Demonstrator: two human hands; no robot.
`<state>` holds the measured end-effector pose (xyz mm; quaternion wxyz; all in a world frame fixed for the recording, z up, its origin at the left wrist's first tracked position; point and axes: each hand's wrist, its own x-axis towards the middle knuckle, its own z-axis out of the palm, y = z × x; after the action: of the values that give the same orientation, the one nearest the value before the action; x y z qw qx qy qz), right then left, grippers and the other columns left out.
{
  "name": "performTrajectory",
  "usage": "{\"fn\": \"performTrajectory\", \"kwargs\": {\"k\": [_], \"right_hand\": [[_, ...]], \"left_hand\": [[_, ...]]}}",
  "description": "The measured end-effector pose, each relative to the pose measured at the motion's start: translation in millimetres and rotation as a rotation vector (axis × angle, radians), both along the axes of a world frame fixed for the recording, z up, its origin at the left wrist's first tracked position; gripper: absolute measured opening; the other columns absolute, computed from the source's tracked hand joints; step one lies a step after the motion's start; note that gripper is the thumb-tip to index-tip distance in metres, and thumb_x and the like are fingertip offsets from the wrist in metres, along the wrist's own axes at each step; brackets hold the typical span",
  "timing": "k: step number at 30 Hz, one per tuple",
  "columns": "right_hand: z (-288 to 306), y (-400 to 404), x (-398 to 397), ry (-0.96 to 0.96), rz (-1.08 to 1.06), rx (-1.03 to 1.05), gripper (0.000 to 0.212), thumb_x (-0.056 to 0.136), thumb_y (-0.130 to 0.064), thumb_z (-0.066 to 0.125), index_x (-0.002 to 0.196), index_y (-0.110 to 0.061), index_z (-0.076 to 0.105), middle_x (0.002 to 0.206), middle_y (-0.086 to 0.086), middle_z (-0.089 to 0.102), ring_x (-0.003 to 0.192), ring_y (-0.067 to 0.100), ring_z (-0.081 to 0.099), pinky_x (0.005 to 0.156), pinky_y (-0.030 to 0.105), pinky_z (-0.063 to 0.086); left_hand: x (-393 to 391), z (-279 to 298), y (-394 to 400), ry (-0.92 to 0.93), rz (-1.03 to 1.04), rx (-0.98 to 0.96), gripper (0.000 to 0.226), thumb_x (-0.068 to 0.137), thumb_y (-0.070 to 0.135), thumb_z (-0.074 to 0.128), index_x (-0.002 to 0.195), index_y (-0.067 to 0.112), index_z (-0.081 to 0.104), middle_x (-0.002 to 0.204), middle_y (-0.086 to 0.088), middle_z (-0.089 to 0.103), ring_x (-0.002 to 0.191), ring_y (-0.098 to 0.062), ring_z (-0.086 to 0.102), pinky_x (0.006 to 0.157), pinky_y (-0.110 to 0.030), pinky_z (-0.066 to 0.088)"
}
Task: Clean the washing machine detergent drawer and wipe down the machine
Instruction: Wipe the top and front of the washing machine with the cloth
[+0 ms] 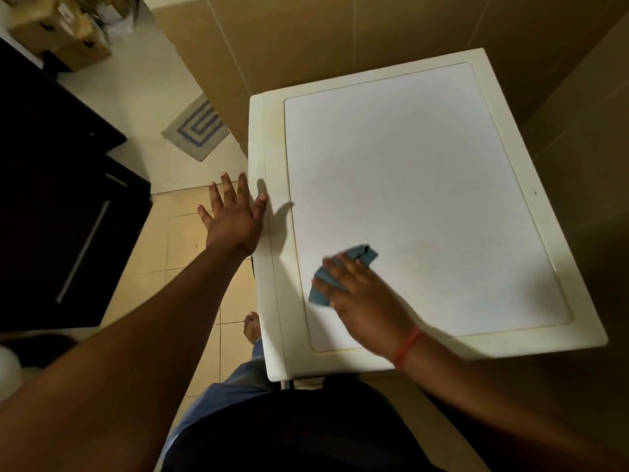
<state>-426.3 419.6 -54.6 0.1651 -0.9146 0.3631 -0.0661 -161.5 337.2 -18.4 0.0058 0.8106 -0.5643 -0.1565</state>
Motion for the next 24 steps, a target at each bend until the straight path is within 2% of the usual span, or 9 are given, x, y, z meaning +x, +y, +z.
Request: {"fn": "performTrajectory", "kwargs": {"k": [5, 8, 10, 13, 15, 17, 18, 22, 24], "right_hand": [[9, 30, -5, -0.024, 0.364, 0.037, 0.036, 0.101, -0.028, 0.039, 0.135, -0.028, 0.053, 0.153, 0.000, 0.038, 0.146, 0.028, 0.024, 0.117, 0.047, 0.024], [11, 18, 26, 0.022, 0.605, -0.017, 0.035, 0.097, -0.025, 0.050, 0.130, -0.025, 0.058, 0.151, 0.002, 0.040, 0.145, 0.027, 0.025, 0.117, 0.044, 0.025], [12, -6, 47, 0.079, 0.441, -0.077, 0.037, 0.090, -0.019, 0.055, 0.126, -0.022, 0.063, 0.149, 0.006, 0.043, 0.141, 0.028, 0.033, 0.115, 0.045, 0.032], [16, -23, 64, 0.085, 0.121, -0.061, 0.040, 0.092, -0.016, 0.047, 0.130, -0.018, 0.059, 0.149, 0.012, 0.044, 0.140, 0.038, 0.034, 0.114, 0.051, 0.031], [11, 3, 75, 0.052, 0.292, -0.033, 0.039, 0.090, -0.017, 0.059, 0.129, -0.022, 0.060, 0.150, 0.008, 0.041, 0.143, 0.035, 0.027, 0.115, 0.049, 0.029], [13, 24, 70, 0.065, 0.534, -0.002, 0.043, 0.090, -0.017, 0.060, 0.131, -0.030, 0.058, 0.152, 0.001, 0.039, 0.145, 0.027, 0.025, 0.118, 0.042, 0.025], [17, 20, 64, 0.071, 0.517, -0.010, 0.046, 0.090, -0.014, 0.057, 0.133, -0.029, 0.057, 0.152, 0.000, 0.038, 0.145, 0.025, 0.026, 0.120, 0.039, 0.022], [10, -3, 32, 0.051, -0.064, -0.048, 0.060, 0.080, 0.002, 0.060, 0.137, -0.017, 0.054, 0.149, 0.010, 0.042, 0.141, 0.030, 0.032, 0.121, 0.041, 0.019], [5, 28, 19, 0.094, -0.071, -0.026, 0.060, 0.085, -0.005, 0.051, 0.143, -0.018, 0.046, 0.154, 0.011, 0.035, 0.145, 0.032, 0.025, 0.119, 0.048, 0.021]], "left_hand": [[7, -6, 9, -0.003, 0.024, 0.029, 0.069, 0.097, 0.064, 0.007, 0.155, 0.029, -0.005, 0.164, -0.004, -0.013, 0.149, -0.028, -0.016, 0.117, -0.060, -0.004], [4, -9, 12, 0.022, 0.024, 0.032, 0.070, 0.096, 0.064, 0.007, 0.156, 0.028, -0.004, 0.164, -0.004, -0.013, 0.149, -0.028, -0.016, 0.117, -0.060, -0.005], [-1, -9, 13, 0.036, 0.003, 0.024, 0.070, 0.097, 0.064, 0.007, 0.156, 0.028, -0.003, 0.163, -0.004, -0.013, 0.149, -0.028, -0.016, 0.117, -0.060, -0.005], [-6, -6, 16, 0.045, -0.020, 0.009, 0.070, 0.097, 0.064, 0.007, 0.156, 0.028, -0.003, 0.164, -0.004, -0.012, 0.149, -0.028, -0.017, 0.117, -0.059, -0.006], [-3, -3, 19, 0.047, -0.026, 0.000, 0.070, 0.097, 0.064, 0.007, 0.156, 0.028, -0.003, 0.164, -0.004, -0.013, 0.149, -0.027, -0.017, 0.117, -0.059, -0.006], [3, -3, 22, 0.059, -0.015, -0.009, 0.069, 0.097, 0.064, 0.008, 0.156, 0.029, -0.003, 0.164, -0.004, -0.012, 0.149, -0.027, -0.016, 0.117, -0.059, -0.006], [7, -4, 24, 0.059, -0.006, -0.011, 0.069, 0.097, 0.064, 0.008, 0.156, 0.029, -0.003, 0.164, -0.003, -0.012, 0.149, -0.027, -0.016, 0.117, -0.059, -0.006], [25, -7, 35, 0.035, 0.009, 0.016, 0.070, 0.096, 0.065, 0.006, 0.155, 0.029, -0.005, 0.163, -0.003, -0.015, 0.149, -0.028, -0.017, 0.116, -0.059, -0.007], [34, -6, 39, 0.033, 0.024, 0.018, 0.071, 0.095, 0.065, 0.005, 0.156, 0.029, -0.004, 0.163, -0.003, -0.015, 0.149, -0.028, -0.017, 0.116, -0.060, -0.006]]}}
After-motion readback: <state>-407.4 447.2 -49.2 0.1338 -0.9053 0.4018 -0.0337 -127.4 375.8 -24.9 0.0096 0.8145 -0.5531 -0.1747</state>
